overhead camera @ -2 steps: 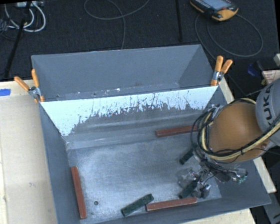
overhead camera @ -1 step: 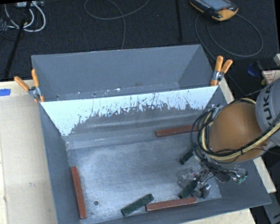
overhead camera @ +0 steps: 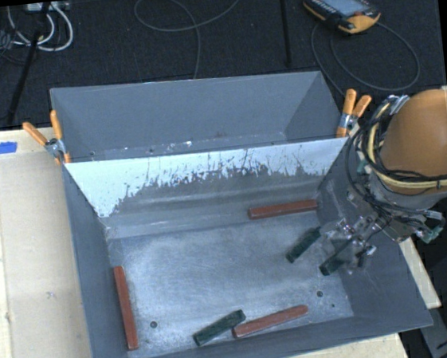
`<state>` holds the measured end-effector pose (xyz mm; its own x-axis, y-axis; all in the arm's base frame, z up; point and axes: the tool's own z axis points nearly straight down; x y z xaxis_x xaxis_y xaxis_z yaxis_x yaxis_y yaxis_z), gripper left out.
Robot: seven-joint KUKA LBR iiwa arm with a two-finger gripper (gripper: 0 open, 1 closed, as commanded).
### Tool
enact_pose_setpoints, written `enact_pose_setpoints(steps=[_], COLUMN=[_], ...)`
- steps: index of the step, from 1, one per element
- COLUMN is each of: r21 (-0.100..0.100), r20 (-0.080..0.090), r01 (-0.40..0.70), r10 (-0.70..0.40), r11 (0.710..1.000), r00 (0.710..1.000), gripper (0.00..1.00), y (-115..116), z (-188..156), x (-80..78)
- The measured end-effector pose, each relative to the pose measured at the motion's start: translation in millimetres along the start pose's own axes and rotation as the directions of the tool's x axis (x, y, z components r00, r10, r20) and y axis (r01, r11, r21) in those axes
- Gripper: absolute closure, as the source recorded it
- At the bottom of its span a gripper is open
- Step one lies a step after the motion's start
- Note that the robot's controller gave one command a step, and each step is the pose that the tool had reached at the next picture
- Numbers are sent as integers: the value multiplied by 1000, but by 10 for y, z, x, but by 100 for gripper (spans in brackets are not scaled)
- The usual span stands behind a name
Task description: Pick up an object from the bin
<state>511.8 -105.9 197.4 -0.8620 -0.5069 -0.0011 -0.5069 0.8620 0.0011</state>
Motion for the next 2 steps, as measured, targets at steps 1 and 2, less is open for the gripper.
enact_pose_setpoints(steps=[1,2], r21=[0,-5], r20=[0,-6], r01=[-1,1], r10=[1,-1], r11=[1000,1000], r00=[1000,1000], gripper=[100,100], y=[-1,24], z=[1,-435], x=[2,-69])
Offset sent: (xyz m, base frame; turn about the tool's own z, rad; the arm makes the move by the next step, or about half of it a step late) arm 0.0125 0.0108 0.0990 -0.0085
